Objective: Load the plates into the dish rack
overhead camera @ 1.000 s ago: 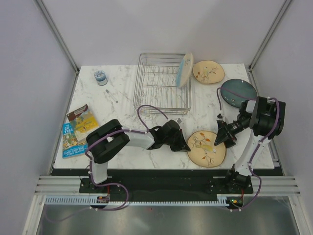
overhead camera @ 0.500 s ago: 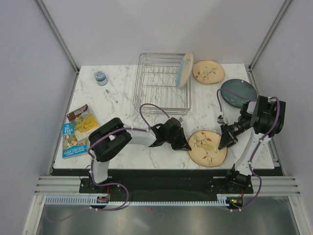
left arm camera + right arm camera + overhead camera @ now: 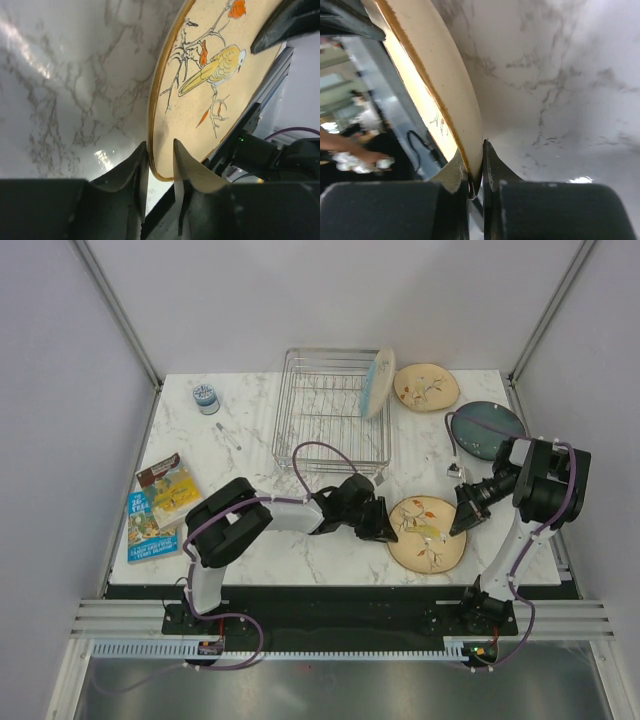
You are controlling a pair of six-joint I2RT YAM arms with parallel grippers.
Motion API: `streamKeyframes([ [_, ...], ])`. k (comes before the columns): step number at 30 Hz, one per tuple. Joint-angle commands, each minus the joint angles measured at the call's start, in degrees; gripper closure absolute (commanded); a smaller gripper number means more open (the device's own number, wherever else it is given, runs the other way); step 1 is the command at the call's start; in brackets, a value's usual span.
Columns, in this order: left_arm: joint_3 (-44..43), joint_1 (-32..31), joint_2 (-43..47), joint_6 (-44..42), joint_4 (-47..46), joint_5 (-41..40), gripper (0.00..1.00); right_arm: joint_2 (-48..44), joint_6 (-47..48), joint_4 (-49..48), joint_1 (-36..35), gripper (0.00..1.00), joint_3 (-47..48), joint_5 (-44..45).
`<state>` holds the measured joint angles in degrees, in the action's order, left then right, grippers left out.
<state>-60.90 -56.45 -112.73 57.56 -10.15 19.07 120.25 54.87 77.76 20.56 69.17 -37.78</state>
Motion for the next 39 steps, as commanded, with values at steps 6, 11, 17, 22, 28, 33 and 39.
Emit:
streamKeyframes([
  [6,1.4,2.5,15.9,-28.5,1.2,6.7,0.54,-14.2,-2.0,6.0,-1.6,1.0,16.2,-7.7],
  [11,2.4,8.8,29.3,-41.8,6.9,9.4,0.54,-17.2,-4.0,6.0,-1.5,1.0,25.6,-7.0],
  [17,-7.7,14.5,36.9,-57.2,18.1,-10.6,0.95,-19.3,-10.6,6.0,-1.5,1.0,41.3,-11.2],
  [22,-3.6,21.5,39.2,-60.4,11.7,-33.9,0.98,-14.7,-28.3,4.1,-3.0,1.0,61.1,-16.6],
  [28,1.1,30.7,38.8,-54.3,9.8,-44.5,0.98,-21.4,-49.9,-27.3,-12.5,1.0,59.9,-5.7],
  [33,2.0,35.8,36.5,-47.9,12.6,-44.8,0.98,-19.4,-59.3,-37.1,-23.4,1.0,62.0,6.5],
  [39,5.9,38.6,37.4,-44.5,11.6,-43.1,0.98,-18.1,-61.4,-40.9,-36.3,1.0,62.8,33.8],
])
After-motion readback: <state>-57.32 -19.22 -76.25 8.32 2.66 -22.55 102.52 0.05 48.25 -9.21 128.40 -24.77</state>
